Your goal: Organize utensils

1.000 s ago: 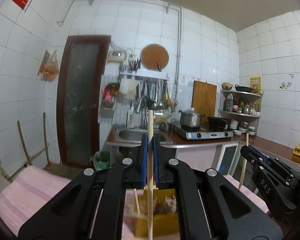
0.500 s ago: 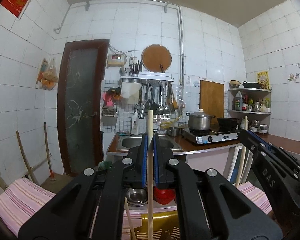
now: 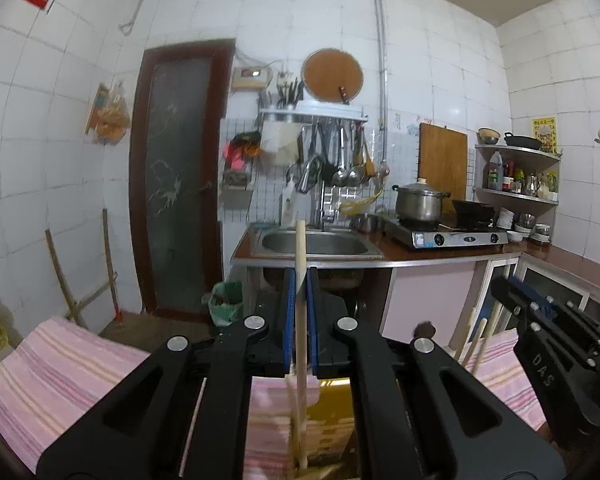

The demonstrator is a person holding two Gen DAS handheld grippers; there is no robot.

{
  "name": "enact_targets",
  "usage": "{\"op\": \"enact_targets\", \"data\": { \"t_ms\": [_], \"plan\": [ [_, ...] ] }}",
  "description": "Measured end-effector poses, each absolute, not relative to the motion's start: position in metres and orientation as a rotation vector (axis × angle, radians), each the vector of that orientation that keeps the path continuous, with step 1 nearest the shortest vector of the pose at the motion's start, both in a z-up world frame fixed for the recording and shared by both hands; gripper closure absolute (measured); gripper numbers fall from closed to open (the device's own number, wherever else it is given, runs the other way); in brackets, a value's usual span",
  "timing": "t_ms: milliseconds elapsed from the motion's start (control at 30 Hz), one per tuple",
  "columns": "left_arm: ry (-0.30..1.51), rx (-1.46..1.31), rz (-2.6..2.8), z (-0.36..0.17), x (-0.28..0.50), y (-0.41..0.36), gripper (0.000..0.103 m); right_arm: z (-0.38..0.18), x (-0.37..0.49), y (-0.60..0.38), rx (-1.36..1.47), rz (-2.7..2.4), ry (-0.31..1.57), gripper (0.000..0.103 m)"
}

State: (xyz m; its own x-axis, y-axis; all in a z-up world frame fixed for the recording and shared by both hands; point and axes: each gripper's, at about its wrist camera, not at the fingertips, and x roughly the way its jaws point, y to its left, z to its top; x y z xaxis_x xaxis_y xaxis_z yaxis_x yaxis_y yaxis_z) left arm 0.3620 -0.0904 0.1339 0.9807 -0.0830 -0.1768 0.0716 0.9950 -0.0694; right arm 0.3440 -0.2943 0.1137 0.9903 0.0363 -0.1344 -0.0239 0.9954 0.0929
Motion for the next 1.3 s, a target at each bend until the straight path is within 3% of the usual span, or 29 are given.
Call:
{"op": "enact_targets", "data": {
  "t_ms": [33,67,100,133,233,267,367,500,900,1300],
  "plan": [
    [0.189,-0.067,-0.079,0.136,0.358,-0.086,0.091,0.115,0.339,-0.296,0.089,0.019,0.151,0.092],
    [0.199,-0.073,-0.081,0.140,0.352,-0.079,0.084,0.117,0.330,-0.298,0.090,0.010,0.166,0.078],
    [0.206,-0.084,-0.081,0.144,0.342,-0.071,0.059,0.119,0.319,-0.300,0.092,0.001,0.175,0.067],
    [0.204,-0.090,-0.079,0.146,0.334,-0.065,0.035,0.120,0.306,-0.301,0.091,-0.006,0.182,0.046],
    [0.162,-0.083,-0.061,0.150,0.292,-0.047,0.008,0.119,0.272,-0.299,0.063,-0.020,0.215,0.038],
    [0.161,-0.073,-0.057,0.149,0.280,-0.044,0.005,0.116,0.255,-0.297,0.054,-0.024,0.227,0.029],
    [0.178,-0.053,-0.063,0.139,0.235,-0.032,0.005,0.101,0.210,-0.293,0.043,-0.025,0.250,0.013],
    [0.251,-0.016,-0.056,0.114,0.188,-0.020,0.005,0.075,0.162,-0.291,0.072,-0.037,0.297,0.004],
    [0.310,-0.043,0.026,0.020,0.081,0.009,0.005,0.002,0.063,-0.255,0.040,-0.033,0.356,0.004],
    [0.301,-0.045,0.012,-0.005,0.061,0.016,0.005,-0.010,0.037,-0.244,0.028,-0.046,0.274,0.004]
  ]
}}
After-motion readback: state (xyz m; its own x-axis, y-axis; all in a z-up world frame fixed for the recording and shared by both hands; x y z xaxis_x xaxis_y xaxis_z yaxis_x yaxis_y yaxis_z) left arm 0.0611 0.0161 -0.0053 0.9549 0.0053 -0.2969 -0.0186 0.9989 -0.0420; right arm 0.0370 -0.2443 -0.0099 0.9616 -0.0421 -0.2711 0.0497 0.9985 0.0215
